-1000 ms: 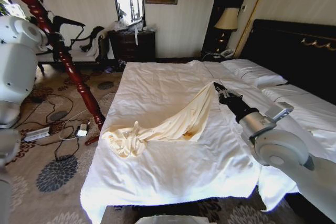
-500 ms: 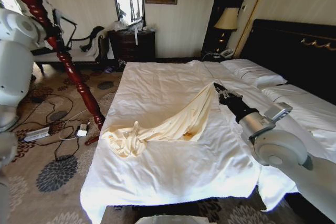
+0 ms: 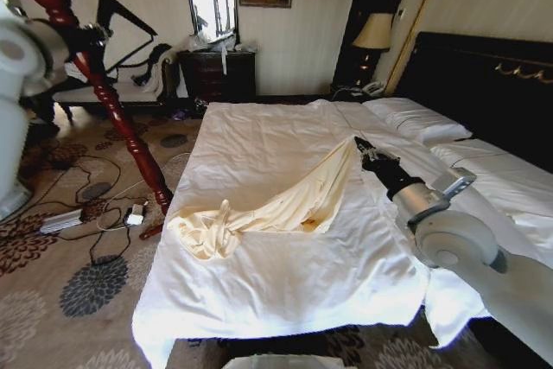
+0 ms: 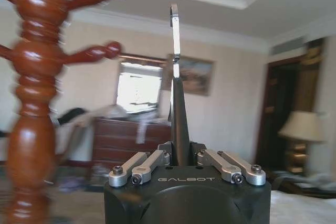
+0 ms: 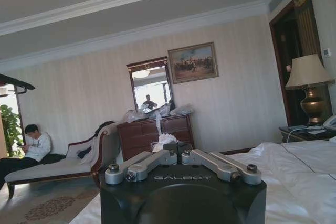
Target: Pick up the clothes from the bed and hang them on the clothes hanger.
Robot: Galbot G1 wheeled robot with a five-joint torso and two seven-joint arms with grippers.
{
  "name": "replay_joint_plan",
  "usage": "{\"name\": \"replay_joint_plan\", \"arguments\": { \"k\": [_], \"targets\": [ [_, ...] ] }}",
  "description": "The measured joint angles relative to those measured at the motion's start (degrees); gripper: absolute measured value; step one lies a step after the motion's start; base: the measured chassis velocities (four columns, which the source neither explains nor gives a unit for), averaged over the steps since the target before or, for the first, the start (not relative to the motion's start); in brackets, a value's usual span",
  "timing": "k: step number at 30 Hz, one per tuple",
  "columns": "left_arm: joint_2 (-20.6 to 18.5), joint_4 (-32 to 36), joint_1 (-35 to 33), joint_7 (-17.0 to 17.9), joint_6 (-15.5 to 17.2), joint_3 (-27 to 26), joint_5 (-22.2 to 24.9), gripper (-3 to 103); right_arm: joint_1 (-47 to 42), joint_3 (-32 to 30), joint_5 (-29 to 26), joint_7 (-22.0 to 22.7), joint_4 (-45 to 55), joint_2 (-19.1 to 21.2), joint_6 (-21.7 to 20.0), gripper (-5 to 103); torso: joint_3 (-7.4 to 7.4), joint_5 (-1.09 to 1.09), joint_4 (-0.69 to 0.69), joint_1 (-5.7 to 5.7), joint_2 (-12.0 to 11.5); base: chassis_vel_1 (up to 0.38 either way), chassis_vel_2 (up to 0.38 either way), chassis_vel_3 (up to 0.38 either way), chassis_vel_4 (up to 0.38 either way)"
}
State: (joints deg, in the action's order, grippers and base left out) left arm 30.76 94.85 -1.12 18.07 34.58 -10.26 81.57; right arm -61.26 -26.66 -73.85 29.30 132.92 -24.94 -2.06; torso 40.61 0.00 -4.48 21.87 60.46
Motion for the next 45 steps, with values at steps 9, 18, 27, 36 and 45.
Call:
{"name": "replay_joint_plan", "arguments": {
  "k": [9, 18, 27, 36, 45],
  "targets": [
    [-0.7, 24.6, -27.8, -5.8, -2.3, -9.7, 18.9, 16, 2.3, 0.8, -1.7, 1.9, -1.4, 0.9, -0.6, 0, 0.00, -0.01, -0.04, -0.01, 0.0, 0.000, 0.000, 0.000, 0.000],
    [5.4, 33.1, -38.9, -10.3, -1.6, -7.5, 19.1, 16, 2.8, 0.7, -3.4, 6.8, -1.2, 0.9, -3.8, 0, 0.00, 0.00, 0.00, 0.00, 0.0, 0.000, 0.000, 0.000, 0.000],
    [5.6, 38.3, -45.4, -12.7, 0.2, -8.9, 19.0, 16, 2.1, 0.6, -2.8, 12.1, -1.7, 0.1, -7.8, 0, 0.00, 0.00, 0.02, 0.00, 0.0, 0.000, 0.000, 0.000, 0.000],
    [5.0, 38.2, -44.3, -12.8, 0.3, -8.7, 16.8, 16, 2.3, 0.8, -2.9, 13.1, -2.1, -0.5, -8.8, 0, 0.00, -0.02, 0.01, 0.00, 0.0, 0.000, 0.000, 0.000, 0.000],
    [4.6, 41.0, -45.3, -12.1, 0.9, -6.8, 18.1, 16, 3.7, 0.9, -3.8, 11.0, -1.5, -0.7, -7.1, 0, 0.00, -0.01, 0.02, 0.00, 0.0, 0.000, 0.000, 0.000, 0.000]
  ]
}}
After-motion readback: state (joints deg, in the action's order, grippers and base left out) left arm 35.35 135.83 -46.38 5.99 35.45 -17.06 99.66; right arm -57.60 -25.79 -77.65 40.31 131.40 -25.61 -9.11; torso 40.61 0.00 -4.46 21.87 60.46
